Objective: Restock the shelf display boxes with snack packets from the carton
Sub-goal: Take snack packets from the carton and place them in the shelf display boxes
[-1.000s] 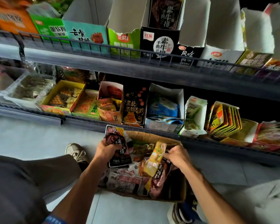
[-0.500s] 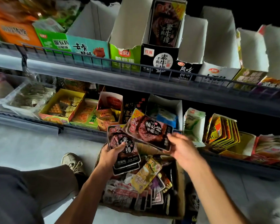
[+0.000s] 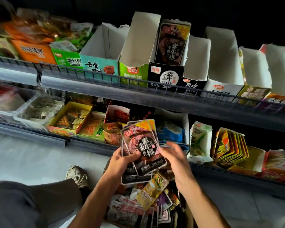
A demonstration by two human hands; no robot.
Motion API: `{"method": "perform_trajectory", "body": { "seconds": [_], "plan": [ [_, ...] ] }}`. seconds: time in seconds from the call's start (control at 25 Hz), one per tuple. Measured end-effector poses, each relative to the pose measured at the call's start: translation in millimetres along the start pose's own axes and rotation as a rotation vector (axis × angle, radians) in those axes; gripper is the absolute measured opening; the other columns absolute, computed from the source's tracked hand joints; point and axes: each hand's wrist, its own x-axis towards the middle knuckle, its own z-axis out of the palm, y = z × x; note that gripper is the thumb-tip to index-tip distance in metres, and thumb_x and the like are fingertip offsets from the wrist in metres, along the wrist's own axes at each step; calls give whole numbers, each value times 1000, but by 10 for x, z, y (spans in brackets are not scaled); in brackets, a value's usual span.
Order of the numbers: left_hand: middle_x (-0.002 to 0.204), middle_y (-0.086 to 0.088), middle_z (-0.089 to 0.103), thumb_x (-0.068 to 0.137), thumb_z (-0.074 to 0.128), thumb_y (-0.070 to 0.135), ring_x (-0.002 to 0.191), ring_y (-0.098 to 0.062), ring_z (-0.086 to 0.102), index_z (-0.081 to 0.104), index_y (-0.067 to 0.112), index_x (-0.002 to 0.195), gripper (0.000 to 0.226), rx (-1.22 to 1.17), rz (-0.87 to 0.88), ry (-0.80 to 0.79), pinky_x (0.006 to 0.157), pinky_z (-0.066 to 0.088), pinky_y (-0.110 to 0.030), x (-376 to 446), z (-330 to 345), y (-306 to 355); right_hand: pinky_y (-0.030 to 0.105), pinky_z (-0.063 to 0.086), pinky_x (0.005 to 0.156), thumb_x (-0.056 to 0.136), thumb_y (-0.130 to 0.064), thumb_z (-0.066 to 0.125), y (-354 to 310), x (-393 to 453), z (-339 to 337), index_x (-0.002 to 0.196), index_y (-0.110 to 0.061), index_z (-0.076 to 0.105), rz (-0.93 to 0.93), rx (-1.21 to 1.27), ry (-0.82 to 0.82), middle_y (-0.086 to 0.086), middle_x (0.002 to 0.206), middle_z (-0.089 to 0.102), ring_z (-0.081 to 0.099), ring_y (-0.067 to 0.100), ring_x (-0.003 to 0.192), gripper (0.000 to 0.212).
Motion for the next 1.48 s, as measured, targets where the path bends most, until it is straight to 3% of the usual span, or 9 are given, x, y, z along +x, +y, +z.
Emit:
{"method": "perform_trajectory", "body": {
  "seconds": [0.12,0.2,0.32,0.52,0.64,0.88,0.96,1.12,1.48],
  "plan": [
    [95,-18,75,80,73,2,82,-33,74,68,4,106,26,27,65,-79,72,60,-39,-112,243,154,40,33,115,98,-58,43,-70,-159,131,153,-29,30,-73,-436,-116,-5,153,41,40,20,141,64],
    [98,-20,75,78,76,5,86,-36,73,69,6,105,28,11,113,-89,80,60,-46,-166,379,401,31,38,108,101,-55,36,-293,-278,156,149,-29,34,-235,-527,-126,-3,152,43,51,11,128,54],
    [103,-20,74,68,81,0,91,-37,72,64,8,113,48,-5,217,-239,82,59,-49,-276,502,931,24,55,79,96,-24,63,-917,-357,9,116,-33,60,-301,-124,-266,-7,115,71,70,6,96,23],
    [100,-7,76,77,75,6,93,-25,73,65,11,110,35,155,595,-340,79,60,-37,-393,928,1857,43,60,79,75,-13,71,-1844,-348,-174,126,-7,61,-321,245,-464,20,118,69,71,31,100,53],
    [100,-6,76,84,71,3,93,-22,73,64,8,112,29,188,765,-345,80,59,-33,-184,1182,2364,51,57,90,71,-4,71,-2427,-136,-160,119,5,60,-459,177,-275,23,113,70,69,36,101,50],
    [110,6,70,78,76,15,105,-13,65,51,21,129,57,458,720,-178,100,50,-37,632,1441,3126,42,51,97,71,-3,73,-3225,703,52,98,-25,55,-741,-158,-50,3,107,69,64,21,106,39],
    [103,8,66,82,71,16,102,-14,61,54,22,122,44,777,737,-37,85,50,-26,801,1441,3206,36,49,94,80,0,69,-3286,981,59,104,-26,53,-736,-326,11,2,110,65,60,21,109,39],
    [109,-4,70,70,71,41,106,-26,63,58,19,124,59,1016,873,142,90,53,-40,1039,1399,3135,29,45,79,86,-8,65,-3224,1239,10,132,-24,48,-762,-720,200,4,118,58,57,24,109,51],
    [109,-8,60,87,66,32,106,-31,53,66,19,99,18,1261,1043,453,77,39,-34,1201,1463,3031,40,39,85,84,-7,62,-3055,1431,-74,107,-15,61,-1100,-1185,655,8,113,57,51,32,110,25]
  ]
}}
